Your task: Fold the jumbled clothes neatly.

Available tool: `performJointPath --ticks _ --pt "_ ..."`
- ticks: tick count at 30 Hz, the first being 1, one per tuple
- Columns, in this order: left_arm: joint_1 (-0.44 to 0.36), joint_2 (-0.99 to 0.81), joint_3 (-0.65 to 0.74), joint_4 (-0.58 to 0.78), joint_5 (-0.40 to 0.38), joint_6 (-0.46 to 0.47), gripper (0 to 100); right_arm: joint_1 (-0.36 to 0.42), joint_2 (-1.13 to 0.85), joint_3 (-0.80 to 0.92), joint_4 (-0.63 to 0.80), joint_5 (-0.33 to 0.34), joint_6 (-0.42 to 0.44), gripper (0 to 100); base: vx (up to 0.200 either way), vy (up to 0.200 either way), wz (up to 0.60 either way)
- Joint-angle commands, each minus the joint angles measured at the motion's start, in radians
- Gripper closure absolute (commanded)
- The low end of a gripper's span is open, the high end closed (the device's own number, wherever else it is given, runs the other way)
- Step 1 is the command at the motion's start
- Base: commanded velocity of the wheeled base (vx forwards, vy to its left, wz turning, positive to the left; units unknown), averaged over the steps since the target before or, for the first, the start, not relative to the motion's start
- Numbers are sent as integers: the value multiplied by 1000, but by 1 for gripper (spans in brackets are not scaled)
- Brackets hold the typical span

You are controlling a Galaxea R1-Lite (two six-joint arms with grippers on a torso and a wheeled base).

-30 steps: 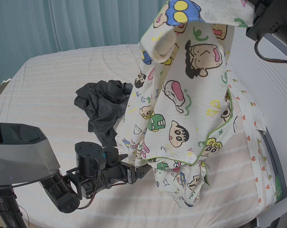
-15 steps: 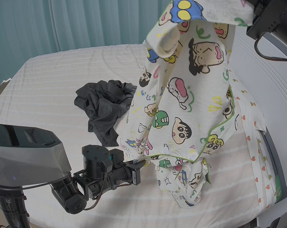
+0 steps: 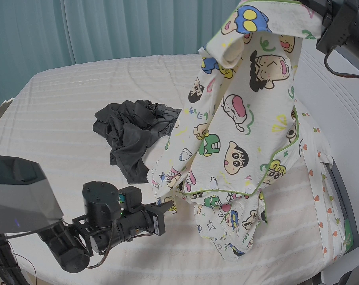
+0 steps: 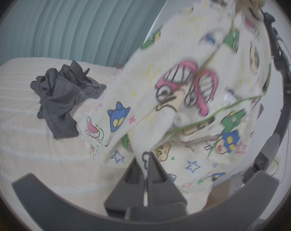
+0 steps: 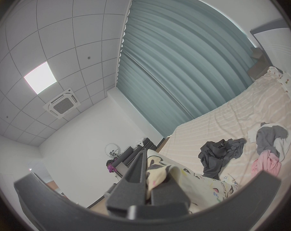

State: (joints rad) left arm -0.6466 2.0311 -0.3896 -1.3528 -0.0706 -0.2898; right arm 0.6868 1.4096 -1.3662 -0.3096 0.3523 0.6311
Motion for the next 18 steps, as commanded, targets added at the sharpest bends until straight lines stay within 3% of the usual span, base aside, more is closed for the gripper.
performJointPath --ticks 1,10,13,18 --pt "7 -265 77 11 -3 -60 100 -75 -57 61 0 5 2 100 0 0 0" --pt "47 -512 90 142 18 -63 100 -196 -133 168 0 20 2 100 0 0 0" --pt "91 -598 1 234 117 -61 100 -250 -184 243 -2 40 2 100 0 0 0" --pt "143 -726 -158 412 172 -54 100 -303 -238 300 -14 39 -19 100 0 0 0"
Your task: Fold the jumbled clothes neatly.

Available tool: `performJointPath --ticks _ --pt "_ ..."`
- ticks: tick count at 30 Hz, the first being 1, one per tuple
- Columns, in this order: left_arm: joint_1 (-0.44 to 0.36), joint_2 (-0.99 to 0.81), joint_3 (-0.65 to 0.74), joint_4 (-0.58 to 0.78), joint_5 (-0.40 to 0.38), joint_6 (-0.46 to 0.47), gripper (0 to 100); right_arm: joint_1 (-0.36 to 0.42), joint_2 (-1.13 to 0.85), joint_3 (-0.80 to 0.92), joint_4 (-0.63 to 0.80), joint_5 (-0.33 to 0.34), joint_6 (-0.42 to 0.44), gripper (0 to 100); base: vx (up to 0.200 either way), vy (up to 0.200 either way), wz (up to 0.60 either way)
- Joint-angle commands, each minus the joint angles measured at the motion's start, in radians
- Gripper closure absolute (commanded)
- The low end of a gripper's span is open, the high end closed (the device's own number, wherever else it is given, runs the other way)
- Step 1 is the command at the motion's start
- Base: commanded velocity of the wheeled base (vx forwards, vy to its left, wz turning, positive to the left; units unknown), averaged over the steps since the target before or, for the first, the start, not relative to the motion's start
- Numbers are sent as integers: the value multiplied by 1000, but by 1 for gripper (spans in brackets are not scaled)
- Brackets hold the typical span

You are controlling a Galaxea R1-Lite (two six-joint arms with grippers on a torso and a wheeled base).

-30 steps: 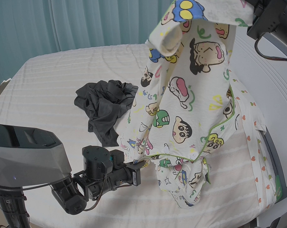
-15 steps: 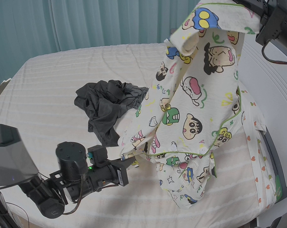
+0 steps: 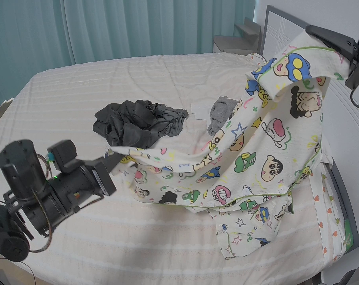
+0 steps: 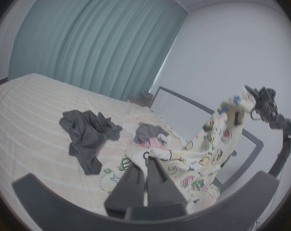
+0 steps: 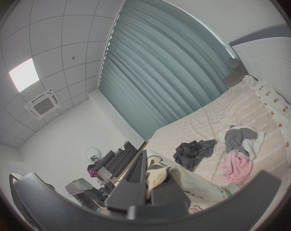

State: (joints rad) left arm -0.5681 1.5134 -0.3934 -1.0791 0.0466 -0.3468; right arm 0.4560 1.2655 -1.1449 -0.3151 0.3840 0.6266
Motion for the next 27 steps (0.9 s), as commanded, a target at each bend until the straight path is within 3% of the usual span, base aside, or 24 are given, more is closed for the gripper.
performJointPath --ticks 1,7,11,14,18,21,27 --pt "70 -229 -186 186 58 3 100 -79 -100 79 -9 6 -15 100 0 0 0" --pt "80 -345 -415 459 102 34 100 -120 -103 36 -50 10 -16 100 0 0 0" --pt "80 -343 -501 505 176 71 100 -115 -97 -55 -76 16 -16 100 0 0 0" --pt "80 -349 -535 504 185 94 100 -114 -97 -107 -73 18 -16 100 0 0 0" --pt "77 -375 -530 509 187 94 100 -112 -110 -104 -73 24 -15 100 0 0 0" --pt "74 -387 -436 509 185 91 100 -111 -126 -6 -76 24 -15 100 0 0 0" --pt "71 -384 -386 507 185 86 100 -115 -135 100 -82 24 -8 100 -33 0 0"
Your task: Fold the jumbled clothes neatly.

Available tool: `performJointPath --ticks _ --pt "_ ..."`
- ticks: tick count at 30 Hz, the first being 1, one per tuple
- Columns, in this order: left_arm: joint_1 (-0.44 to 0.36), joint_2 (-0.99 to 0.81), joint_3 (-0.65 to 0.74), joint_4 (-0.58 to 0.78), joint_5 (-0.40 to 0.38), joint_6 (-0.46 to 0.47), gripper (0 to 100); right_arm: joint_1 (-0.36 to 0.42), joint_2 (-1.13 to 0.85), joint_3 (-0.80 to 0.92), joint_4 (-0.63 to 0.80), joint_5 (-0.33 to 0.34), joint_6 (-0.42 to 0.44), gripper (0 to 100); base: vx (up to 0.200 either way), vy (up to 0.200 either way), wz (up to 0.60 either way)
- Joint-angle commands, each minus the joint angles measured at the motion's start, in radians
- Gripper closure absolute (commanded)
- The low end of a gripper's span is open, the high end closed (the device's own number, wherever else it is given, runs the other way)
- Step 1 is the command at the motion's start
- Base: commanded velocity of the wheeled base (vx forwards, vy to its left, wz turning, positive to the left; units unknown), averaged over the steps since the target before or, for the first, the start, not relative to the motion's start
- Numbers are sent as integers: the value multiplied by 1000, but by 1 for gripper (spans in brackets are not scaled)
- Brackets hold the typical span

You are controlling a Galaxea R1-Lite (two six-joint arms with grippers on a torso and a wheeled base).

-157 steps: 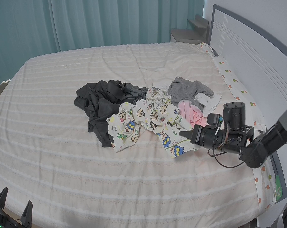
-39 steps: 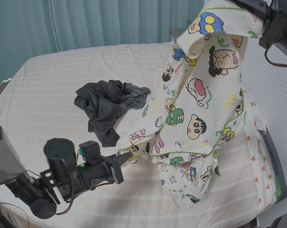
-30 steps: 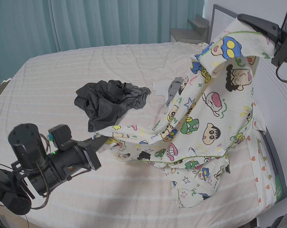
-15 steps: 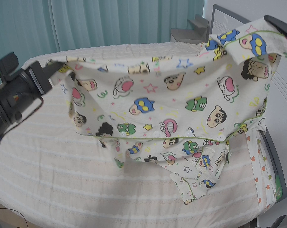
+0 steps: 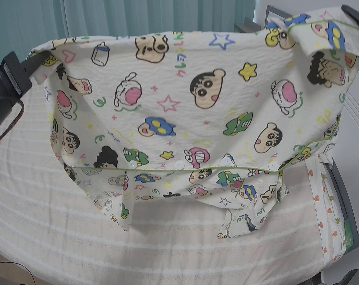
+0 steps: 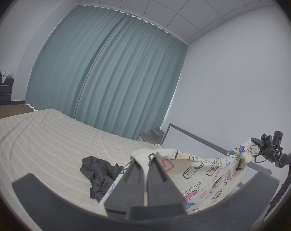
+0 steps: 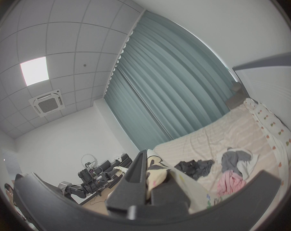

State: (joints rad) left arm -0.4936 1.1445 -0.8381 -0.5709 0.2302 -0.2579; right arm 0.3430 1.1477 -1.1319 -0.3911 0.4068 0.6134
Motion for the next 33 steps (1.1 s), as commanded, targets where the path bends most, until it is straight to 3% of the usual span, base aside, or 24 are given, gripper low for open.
performJointPath --ticks 1,11,23,33 --pt "-3 -15 60 -1 1 -3 100 -2 -17 93 -6 1 8 100 -200 0 0" --pt "-6 -15 93 2 0 -4 100 4 -20 104 -5 4 14 100 -200 0 0" --pt "-34 -17 122 2 1 -3 100 19 -19 106 -3 21 16 100 0 0 0" --pt "-29 -19 125 -1 1 5 100 70 -19 104 -2 21 14 100 0 200 0"
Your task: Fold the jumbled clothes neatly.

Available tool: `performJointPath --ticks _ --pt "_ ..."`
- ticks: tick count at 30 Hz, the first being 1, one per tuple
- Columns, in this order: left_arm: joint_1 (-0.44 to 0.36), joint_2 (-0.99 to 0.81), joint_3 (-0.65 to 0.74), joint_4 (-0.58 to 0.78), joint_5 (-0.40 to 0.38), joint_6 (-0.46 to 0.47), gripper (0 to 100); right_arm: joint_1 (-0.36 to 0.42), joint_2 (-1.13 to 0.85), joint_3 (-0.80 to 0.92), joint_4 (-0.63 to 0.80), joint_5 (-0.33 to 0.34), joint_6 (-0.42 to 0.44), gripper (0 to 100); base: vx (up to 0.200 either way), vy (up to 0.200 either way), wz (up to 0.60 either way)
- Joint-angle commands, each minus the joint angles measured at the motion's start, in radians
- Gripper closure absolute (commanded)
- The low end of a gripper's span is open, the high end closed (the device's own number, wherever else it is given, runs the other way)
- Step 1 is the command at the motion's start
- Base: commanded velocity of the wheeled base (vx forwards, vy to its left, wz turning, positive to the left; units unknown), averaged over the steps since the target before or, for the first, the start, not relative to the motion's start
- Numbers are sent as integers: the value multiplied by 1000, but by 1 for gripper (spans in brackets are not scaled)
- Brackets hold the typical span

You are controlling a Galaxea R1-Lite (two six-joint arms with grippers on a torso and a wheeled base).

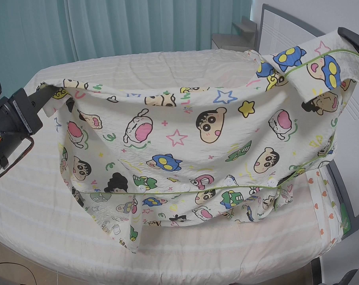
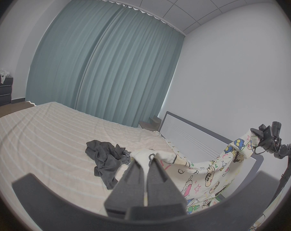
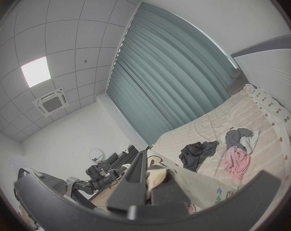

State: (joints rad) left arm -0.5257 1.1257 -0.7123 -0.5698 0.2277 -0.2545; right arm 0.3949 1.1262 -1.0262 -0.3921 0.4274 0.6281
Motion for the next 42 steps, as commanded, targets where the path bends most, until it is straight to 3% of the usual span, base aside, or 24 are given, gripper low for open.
performJointPath --ticks 1,42 --pt "7 0 -6 -2 2 1 100 27 4 -2 -1 1 -1 100 0 200 0" --pt "50 -58 -26 -1 2 1 100 217 89 -60 1 16 -11 100 0 200 0"
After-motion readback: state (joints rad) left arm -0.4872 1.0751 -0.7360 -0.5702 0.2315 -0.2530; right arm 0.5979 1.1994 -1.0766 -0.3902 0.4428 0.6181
